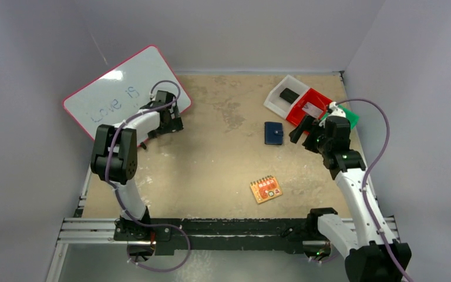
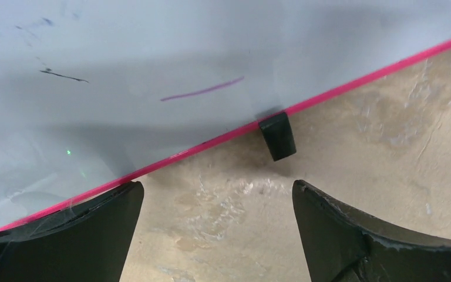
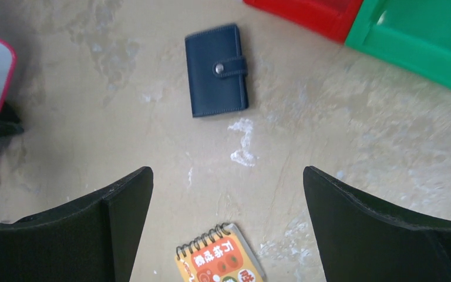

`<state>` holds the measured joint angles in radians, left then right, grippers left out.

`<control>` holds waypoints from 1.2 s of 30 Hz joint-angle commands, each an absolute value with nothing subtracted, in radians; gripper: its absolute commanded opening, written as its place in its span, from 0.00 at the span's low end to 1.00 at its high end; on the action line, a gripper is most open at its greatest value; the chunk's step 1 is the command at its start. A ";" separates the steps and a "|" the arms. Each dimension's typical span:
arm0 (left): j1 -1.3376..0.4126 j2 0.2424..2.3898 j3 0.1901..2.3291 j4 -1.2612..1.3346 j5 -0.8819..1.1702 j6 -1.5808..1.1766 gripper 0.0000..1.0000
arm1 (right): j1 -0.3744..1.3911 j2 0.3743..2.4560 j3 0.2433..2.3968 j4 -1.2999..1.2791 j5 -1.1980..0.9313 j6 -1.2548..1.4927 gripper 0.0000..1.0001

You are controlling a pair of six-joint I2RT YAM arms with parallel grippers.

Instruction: Take the credit cards out of the card holder

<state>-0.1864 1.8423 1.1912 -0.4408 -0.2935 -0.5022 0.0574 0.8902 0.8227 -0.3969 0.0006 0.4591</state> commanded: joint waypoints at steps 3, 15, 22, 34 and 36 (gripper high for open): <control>-0.162 1.831 1.244 -0.379 -0.169 -0.467 0.99 | 0.054 0.899 0.676 -0.358 -0.224 0.570 0.97; -0.218 1.584 1.072 -0.270 -0.024 -0.514 0.98 | 0.062 0.745 0.501 -0.485 -0.307 0.657 0.96; -0.309 1.403 1.039 -0.259 -0.081 -0.511 0.98 | 0.102 0.763 0.443 -0.484 -0.304 0.668 0.96; -0.311 1.092 0.979 -0.234 -0.209 -0.503 1.00 | 0.296 0.878 0.389 -0.370 -0.296 0.762 0.93; -0.311 1.051 0.965 -0.235 -0.234 -0.506 1.00 | 0.314 0.900 0.386 -0.342 -0.311 0.766 0.92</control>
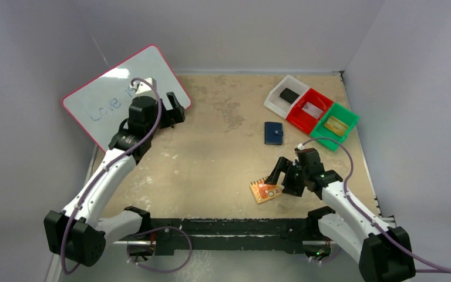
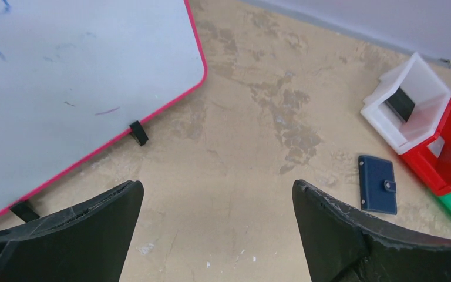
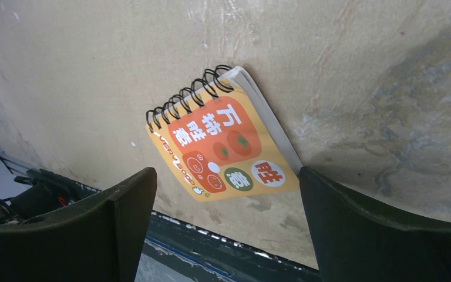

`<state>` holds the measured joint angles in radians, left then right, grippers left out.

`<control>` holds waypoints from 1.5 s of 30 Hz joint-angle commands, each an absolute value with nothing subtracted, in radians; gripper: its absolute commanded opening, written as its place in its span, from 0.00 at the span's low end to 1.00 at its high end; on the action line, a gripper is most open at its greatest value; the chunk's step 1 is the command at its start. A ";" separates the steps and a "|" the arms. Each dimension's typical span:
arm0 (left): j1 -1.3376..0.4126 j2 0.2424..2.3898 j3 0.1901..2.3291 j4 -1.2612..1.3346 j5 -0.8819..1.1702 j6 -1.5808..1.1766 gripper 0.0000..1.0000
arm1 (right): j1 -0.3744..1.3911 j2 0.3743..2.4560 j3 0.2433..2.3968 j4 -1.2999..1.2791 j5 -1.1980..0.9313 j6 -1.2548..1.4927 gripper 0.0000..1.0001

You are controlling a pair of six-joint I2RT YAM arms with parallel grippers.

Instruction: Take the credit cards out of the card holder

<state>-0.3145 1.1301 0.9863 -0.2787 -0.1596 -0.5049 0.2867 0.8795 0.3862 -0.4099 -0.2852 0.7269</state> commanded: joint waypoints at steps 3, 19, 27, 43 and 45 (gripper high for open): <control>-0.309 1.009 0.956 -0.245 -0.265 -0.514 1.00 | 0.363 0.959 0.379 -0.261 -0.337 0.797 0.91; -0.309 0.976 1.004 -0.386 -0.173 -0.506 1.00 | 0.861 1.567 0.998 -0.111 -0.114 0.840 0.95; -0.327 1.058 0.946 -0.365 0.138 -0.535 0.99 | 0.832 1.318 0.940 -0.430 0.373 0.950 1.00; -1.015 1.499 0.934 -0.114 0.099 -0.710 0.98 | 0.799 0.915 0.878 -0.766 0.883 1.230 1.00; -1.039 1.551 0.948 -0.153 0.067 -0.710 0.96 | 0.799 0.868 0.858 -0.756 0.906 1.237 1.00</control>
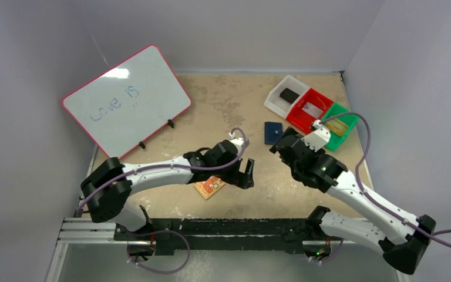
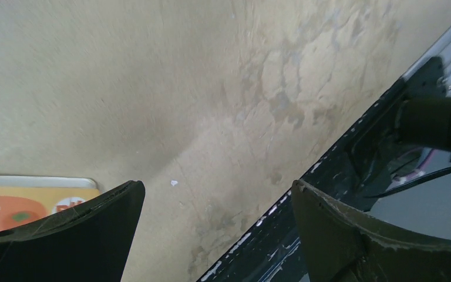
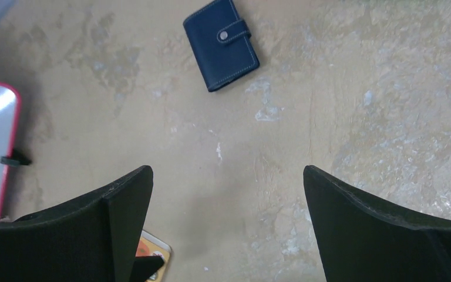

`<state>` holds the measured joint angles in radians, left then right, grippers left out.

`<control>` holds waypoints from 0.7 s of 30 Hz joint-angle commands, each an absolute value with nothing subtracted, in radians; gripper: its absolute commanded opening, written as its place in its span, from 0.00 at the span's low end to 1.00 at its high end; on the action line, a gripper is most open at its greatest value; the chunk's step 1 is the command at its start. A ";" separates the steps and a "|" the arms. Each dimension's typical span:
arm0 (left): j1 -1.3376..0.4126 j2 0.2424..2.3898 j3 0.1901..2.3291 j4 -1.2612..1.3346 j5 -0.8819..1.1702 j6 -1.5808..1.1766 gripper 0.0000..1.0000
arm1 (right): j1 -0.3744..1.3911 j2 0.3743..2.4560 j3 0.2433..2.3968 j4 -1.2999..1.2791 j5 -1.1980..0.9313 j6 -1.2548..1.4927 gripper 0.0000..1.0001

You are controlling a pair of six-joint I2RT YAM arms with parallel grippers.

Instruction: Take the credit cards out of the card holder

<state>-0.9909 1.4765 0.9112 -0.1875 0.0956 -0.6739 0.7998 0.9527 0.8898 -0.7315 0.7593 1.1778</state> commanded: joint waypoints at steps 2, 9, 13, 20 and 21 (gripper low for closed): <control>-1.044 1.578 0.939 -0.174 0.039 -0.720 0.96 | 0.799 0.830 0.841 -0.750 0.930 1.244 0.99; -1.028 1.603 0.933 -0.358 -0.108 -0.660 0.97 | 0.799 0.796 0.819 -0.742 0.965 1.236 1.00; -0.963 1.581 0.890 -0.413 -0.165 -0.689 0.97 | 0.798 0.836 0.825 -0.751 0.980 1.230 1.00; -0.795 1.490 0.812 -0.502 -0.335 -0.762 0.98 | 0.780 0.894 0.842 -0.745 0.978 1.192 1.00; -0.784 1.475 0.816 -0.514 -0.356 -0.767 0.98 | 0.768 0.893 0.837 -0.720 0.962 1.162 1.00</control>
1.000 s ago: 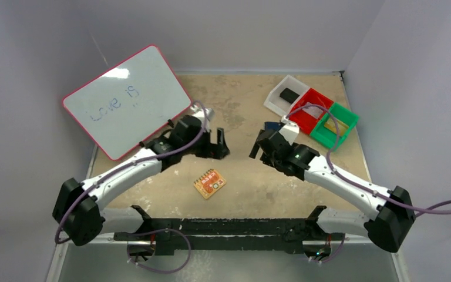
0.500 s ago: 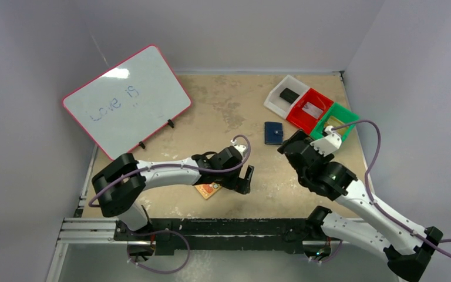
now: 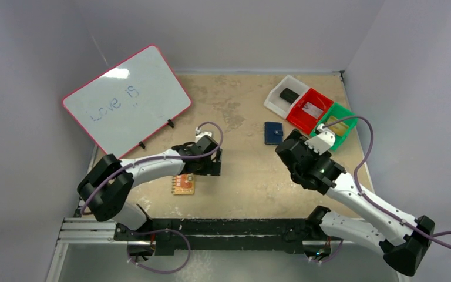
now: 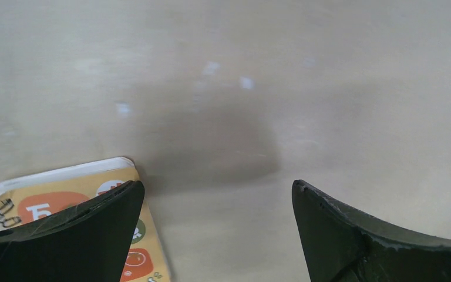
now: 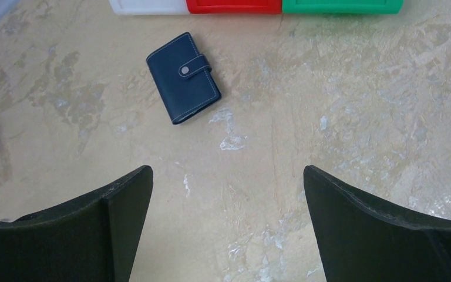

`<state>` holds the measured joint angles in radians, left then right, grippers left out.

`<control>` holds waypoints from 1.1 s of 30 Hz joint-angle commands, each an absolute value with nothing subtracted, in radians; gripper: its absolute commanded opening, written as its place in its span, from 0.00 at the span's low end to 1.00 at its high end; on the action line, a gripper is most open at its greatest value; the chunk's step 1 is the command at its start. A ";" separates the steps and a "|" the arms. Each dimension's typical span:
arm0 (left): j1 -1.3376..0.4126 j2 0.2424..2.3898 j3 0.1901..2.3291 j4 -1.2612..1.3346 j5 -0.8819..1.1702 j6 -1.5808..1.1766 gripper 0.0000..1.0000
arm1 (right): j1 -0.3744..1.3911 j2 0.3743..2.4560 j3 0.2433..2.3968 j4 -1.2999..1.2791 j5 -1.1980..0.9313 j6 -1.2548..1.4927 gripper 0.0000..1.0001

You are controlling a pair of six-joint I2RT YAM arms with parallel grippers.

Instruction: Take the credit cards out of the card holder

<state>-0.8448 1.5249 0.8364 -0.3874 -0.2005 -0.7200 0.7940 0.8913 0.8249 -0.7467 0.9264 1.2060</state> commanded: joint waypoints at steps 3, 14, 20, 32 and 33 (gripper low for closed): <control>-0.780 1.420 0.830 -0.501 -0.314 -0.749 0.99 | 0.700 0.884 0.812 -0.594 0.878 1.017 1.00; -0.962 1.382 0.794 -0.471 -0.304 -0.934 0.98 | 0.614 0.949 0.805 -0.472 0.779 0.897 1.00; -0.944 1.403 0.706 -0.476 -0.448 -1.034 0.99 | 0.574 0.976 0.812 -0.408 0.723 0.812 1.00; -0.674 1.210 0.549 -0.535 -0.518 -1.069 1.00 | 0.336 1.262 0.938 -0.229 0.347 0.559 1.00; -0.659 1.194 0.545 -0.544 -0.527 -1.070 1.00 | 0.306 1.322 0.956 -0.229 0.317 0.552 1.00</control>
<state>-0.7082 1.2560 0.5705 -0.4870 -0.4763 -1.0397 0.3710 1.1938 0.8616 -0.3092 0.4637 0.6441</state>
